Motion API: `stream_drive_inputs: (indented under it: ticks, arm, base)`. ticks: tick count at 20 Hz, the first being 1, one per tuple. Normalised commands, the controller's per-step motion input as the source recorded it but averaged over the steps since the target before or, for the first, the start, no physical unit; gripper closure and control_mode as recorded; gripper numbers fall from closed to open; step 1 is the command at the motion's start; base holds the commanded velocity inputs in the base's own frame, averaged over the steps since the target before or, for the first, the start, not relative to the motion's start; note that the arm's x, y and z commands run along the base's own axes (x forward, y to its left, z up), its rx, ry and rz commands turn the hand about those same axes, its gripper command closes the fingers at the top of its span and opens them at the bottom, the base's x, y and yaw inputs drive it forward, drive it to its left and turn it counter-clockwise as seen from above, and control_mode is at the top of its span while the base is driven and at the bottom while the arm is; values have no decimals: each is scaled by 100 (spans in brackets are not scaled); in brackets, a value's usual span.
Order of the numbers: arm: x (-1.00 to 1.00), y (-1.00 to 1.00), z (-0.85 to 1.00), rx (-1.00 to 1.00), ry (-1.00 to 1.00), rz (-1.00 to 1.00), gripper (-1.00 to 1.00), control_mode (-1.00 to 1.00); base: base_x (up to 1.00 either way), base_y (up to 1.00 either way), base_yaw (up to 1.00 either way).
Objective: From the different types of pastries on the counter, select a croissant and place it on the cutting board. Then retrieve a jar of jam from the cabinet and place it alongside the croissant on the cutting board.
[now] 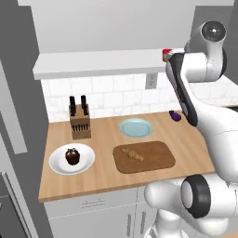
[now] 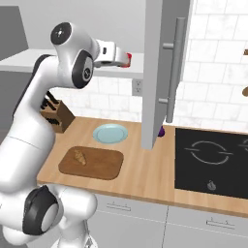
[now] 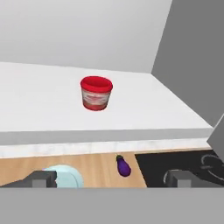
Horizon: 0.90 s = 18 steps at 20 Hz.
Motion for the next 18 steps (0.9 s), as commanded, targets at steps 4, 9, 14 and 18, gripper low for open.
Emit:
stream_drive_inputs:
  ticks: [4,9,14,18]
  arm:
    - [39,5,0,0,23,1,-100,-100]
    - [8,0,5,4,-3,0,-100,-100]
    - [1,0,-6,0,-5,0,-100,-100]
    - [20,0,-29,2,-18,4,-100,-100]
  base:
    - [0,0,0]
    - [0,0,0]
    - [0,0,0]
    - [0,0,0]
